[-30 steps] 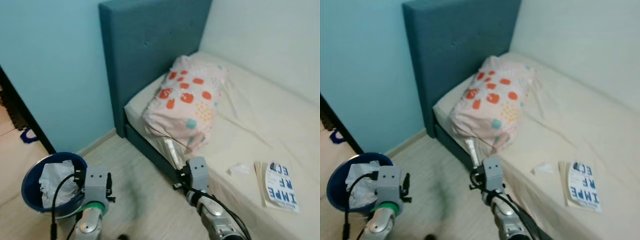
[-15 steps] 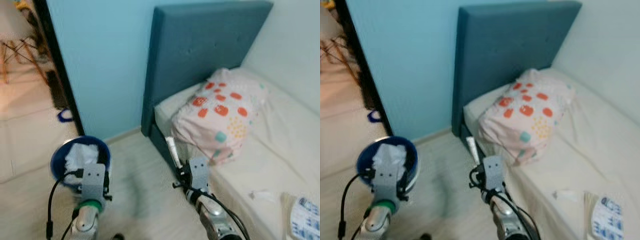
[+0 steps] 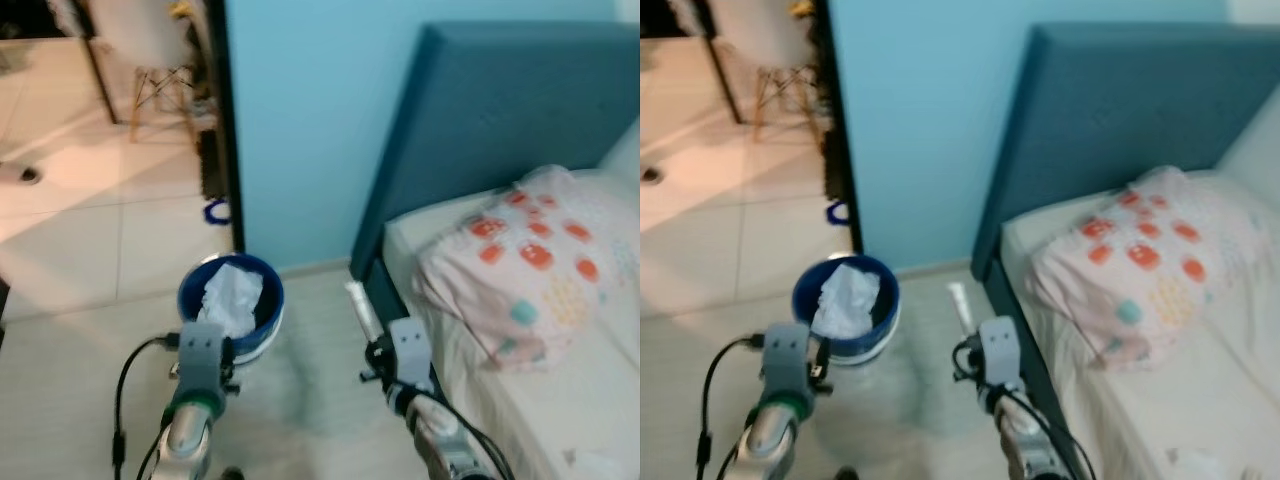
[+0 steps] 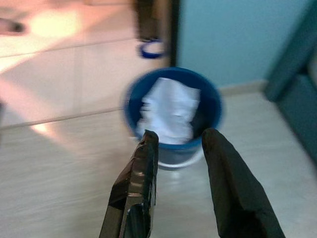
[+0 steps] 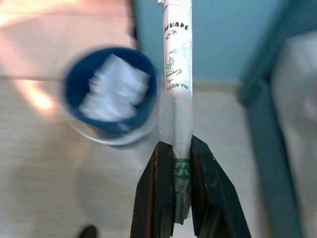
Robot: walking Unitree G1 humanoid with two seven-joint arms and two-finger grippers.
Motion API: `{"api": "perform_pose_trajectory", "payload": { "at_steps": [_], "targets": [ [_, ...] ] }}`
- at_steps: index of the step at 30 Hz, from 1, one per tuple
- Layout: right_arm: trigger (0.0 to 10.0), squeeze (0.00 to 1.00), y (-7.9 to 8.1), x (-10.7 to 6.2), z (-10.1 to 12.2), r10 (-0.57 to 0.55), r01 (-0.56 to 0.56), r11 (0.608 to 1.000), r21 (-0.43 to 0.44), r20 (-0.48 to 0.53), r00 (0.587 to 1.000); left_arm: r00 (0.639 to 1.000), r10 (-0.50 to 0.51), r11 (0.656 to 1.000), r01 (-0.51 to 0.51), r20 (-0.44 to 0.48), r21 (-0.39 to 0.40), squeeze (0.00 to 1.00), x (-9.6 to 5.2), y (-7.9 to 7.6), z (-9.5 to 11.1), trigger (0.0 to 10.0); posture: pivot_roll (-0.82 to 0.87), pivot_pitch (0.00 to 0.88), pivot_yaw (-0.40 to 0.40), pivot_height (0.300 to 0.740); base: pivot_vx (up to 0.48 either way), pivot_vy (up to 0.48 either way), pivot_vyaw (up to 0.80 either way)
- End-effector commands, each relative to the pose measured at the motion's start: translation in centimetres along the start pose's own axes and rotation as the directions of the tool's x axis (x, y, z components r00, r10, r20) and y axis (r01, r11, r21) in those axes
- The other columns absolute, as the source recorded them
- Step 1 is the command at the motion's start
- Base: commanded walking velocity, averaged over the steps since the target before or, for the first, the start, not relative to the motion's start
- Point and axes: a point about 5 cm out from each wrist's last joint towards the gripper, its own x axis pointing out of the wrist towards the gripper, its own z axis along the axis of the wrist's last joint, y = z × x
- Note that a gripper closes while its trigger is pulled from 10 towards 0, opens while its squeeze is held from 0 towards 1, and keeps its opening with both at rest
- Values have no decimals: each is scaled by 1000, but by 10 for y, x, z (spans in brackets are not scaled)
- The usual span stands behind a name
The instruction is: Clean up the room
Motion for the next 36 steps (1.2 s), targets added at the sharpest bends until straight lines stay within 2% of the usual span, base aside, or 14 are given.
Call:
{"api": "perform_pose_trajectory", "payload": {
  "at_steps": [1,10,13,19,36],
  "targets": [
    [10000,0,-4,-9,-16,-15,16,1000,5,-59,998,1000,-4,1000,4,-15,-16,0,-5,-2,-6,10000,38,38,-47,740,0,0,800],
    [10000,0,-3,-9,-16,-12,12,1000,8,-54,998,1000,-9,1000,9,-19,-18,0,-4,-3,-6,10000,36,33,-47,740,0,0,800],
    [10000,0,-5,-8,-15,-38,40,997,64,-40,998,1000,-12,1000,12,-25,-23,0,-3,-3,-6,10000,35,40,-49,740,0,0,0],
    [10000,0,-6,-7,-13,-37,39,998,54,-40,999,999,-5,1000,4,-34,-27,0,-1,-1,-6,10000,34,44,-50,740,0,0,0],
    [10000,0,-5,-8,-14,-38,41,997,63,-42,998,1000,-22,999,21,-21,-41,0,-2,-1,-3,10000,37,52,-51,740,324,0,0]
  ]
}}
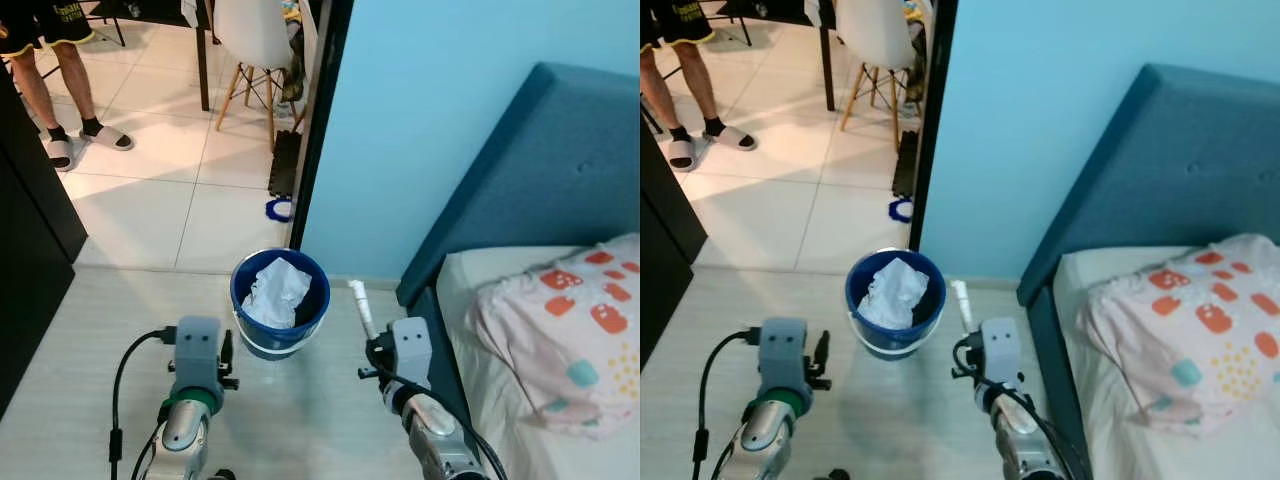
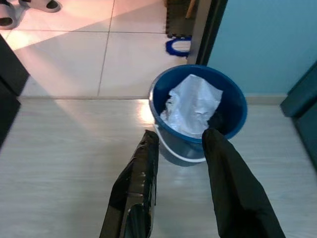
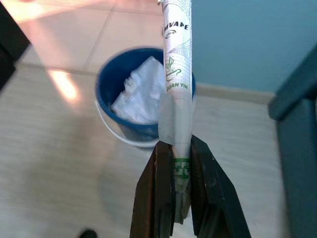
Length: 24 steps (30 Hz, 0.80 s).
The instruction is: Clean up the room
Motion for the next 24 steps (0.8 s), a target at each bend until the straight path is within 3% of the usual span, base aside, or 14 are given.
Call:
{"api": "perform_pose_trajectory", "payload": {
  "at_steps": [1,24],
  "targets": [
    [10000,0,-4,-6,-11,-16,16,1000,9,-39,999,1000,-7,1000,7,-13,-12,0,-2,-2,-3,10000,37,52,-51,740,364,0,0],
    [10000,0,-2,-6,-11,-14,15,1000,15,-39,999,1000,-20,1000,20,-7,-18,0,-2,-1,-2,10000,42,52,-48,740,388,0,0]
  ]
}}
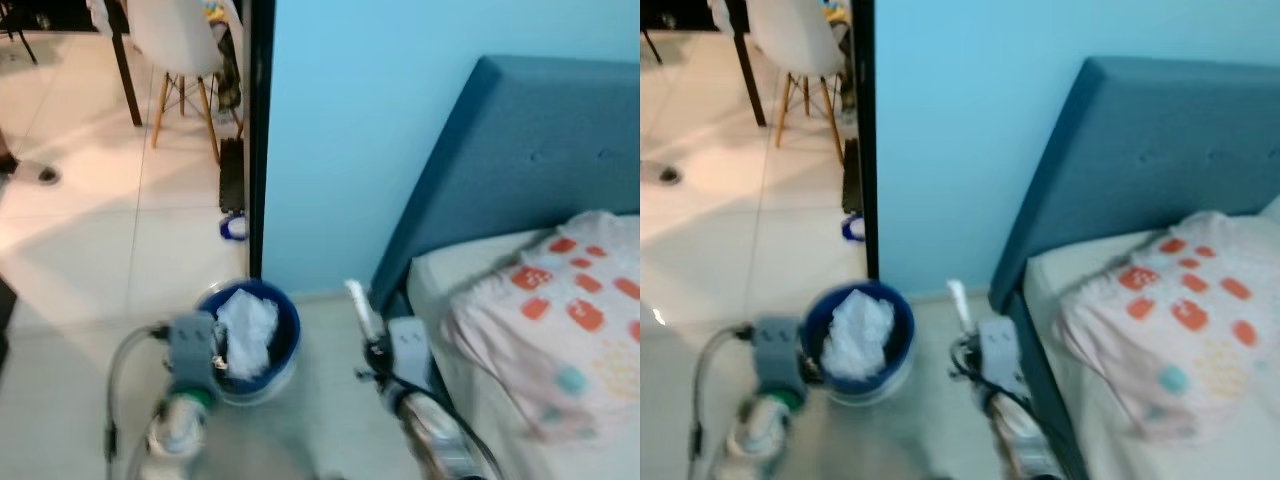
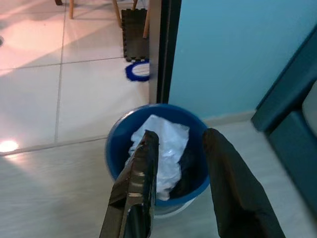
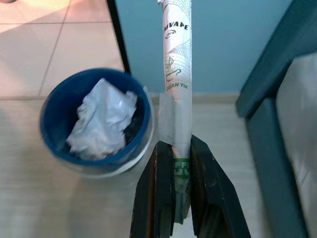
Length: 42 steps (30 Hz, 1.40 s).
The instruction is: Clean up the room
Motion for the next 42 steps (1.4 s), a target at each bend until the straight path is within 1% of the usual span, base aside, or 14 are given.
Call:
{"api": "perform_pose_trajectory", "payload": {
  "at_steps": [1,3,8,13,15,17,21,28,31,32,37,39,40,42],
  "targets": [
    [10000,0,9,1,-2,22,-22,1000,7,-6,1000,999,24,1000,-24,-33,4,0,-4,9,-8,10000,43,52,-49,740,398,0,0],
    [10000,0,9,1,-1,21,-21,1000,10,-3,1000,999,23,1000,-23,-33,6,0,-4,9,-8,10000,43,52,-49,740,392,0,0],
    [10000,0,12,1,0,57,-57,998,-29,7,998,999,22,1000,-22,-34,7,0,-5,9,-8,10000,45,54,-49,740,392,0,0],
    [10000,0,16,1,-1,80,-80,996,-32,6,997,999,22,1000,-22,-34,9,0,-5,9,-8,10000,47,53,-48,740,384,0,783],
    [10000,0,16,1,-1,74,-74,997,-21,6,997,999,22,1000,-22,-34,11,0,-5,10,-8,10000,48,54,-48,740,381,0,800],
    [10000,0,14,1,-2,50,-50,998,25,5,999,999,22,1000,-21,-35,14,0,-5,10,-8,10000,48,54,-48,740,366,0,400],
    [10000,0,13,2,-1,39,-39,999,19,-1,999,999,29,999,-28,-45,21,0,-4,11,-9,10000,50,55,-45,740,334,0,0],
    [10000,0,11,3,-1,29,-29,1000,1,-12,1000,998,35,999,-33,-61,31,0,-4,10,-11,10000,47,61,-46,740,0,0,0],
    [10000,0,9,4,-2,10,-10,1000,-18,-32,999,997,33,999,-31,-63,31,0,-4,10,-12,10000,47,63,-50,740,0,0,0],
    [10000,0,6,5,-2,-6,5,1000,-19,-39,999,997,34,999,-32,-65,31,0,-4,9,-12,10000,47,68,-54,740,0,0,0],
    [10000,0,1,4,-2,-12,11,1000,-25,-47,999,997,36,999,-34,-66,30,0,-5,9,-12,10000,47,69,-54,740,0,0,0],
    [10000,0,-1,4,-3,-15,13,999,-37,-58,998,997,37,999,-35,-68,30,0,-5,9,-13,10000,47,69,-54,740,0,0,0],
    [10000,0,-7,2,-8,-28,20,996,-84,-100,995,997,37,999,-35,-70,31,0,-5,9,-13,10000,43,70,-54,740,0,0,0],
    [10000,0,-8,1,-9,-31,21,995,-99,-110,993,997,37,999,-35,-71,31,0,-5,9,-13,10000,43,70,-54,740,0,0,0]
  ]
}}
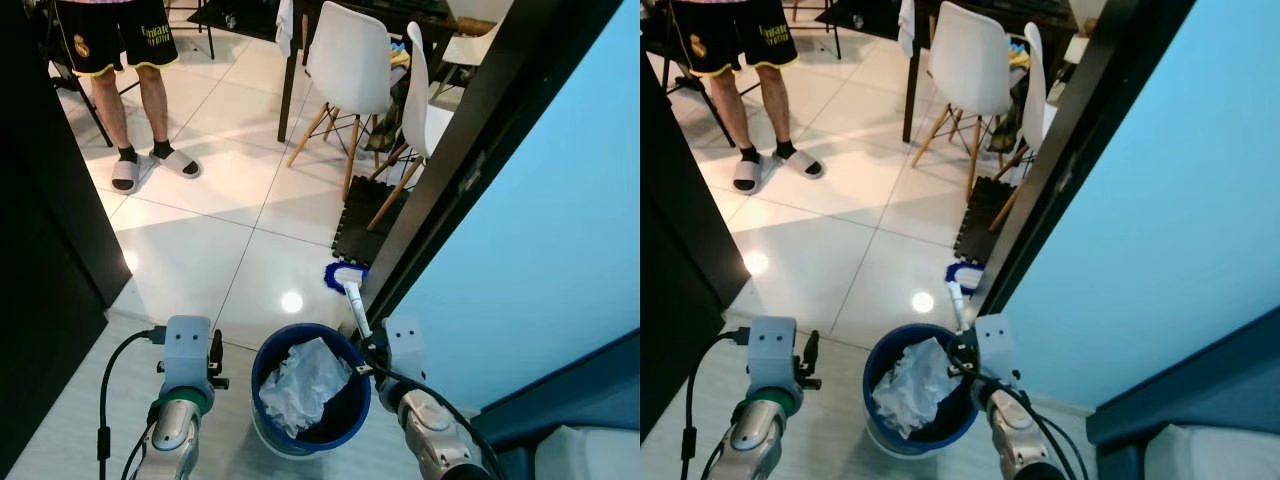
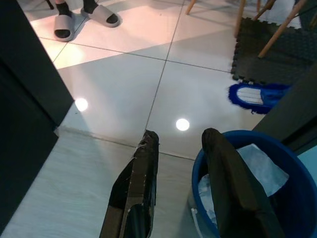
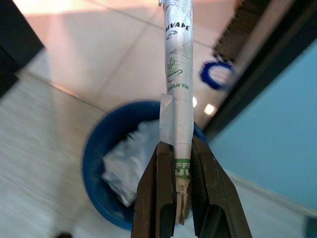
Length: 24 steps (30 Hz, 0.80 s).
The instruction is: Clean up the room
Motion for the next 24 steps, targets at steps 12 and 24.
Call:
{"api": "perform_pose_trajectory", "payload": {
  "at_steps": [12,24],
  "targets": [
    [10000,0,0,-5,-18,20,-23,999,-36,-94,995,999,-12,1000,12,-41,6,0,-4,-4,-9,10000,42,69,-53,740,0,0,0],
    [10000,1000,14,-6,-19,89,-84,994,73,-64,994,999,-12,1000,13,-43,7,0,-5,-4,-10,10000,42,63,-51,740,0,0,0]
  ]
}}
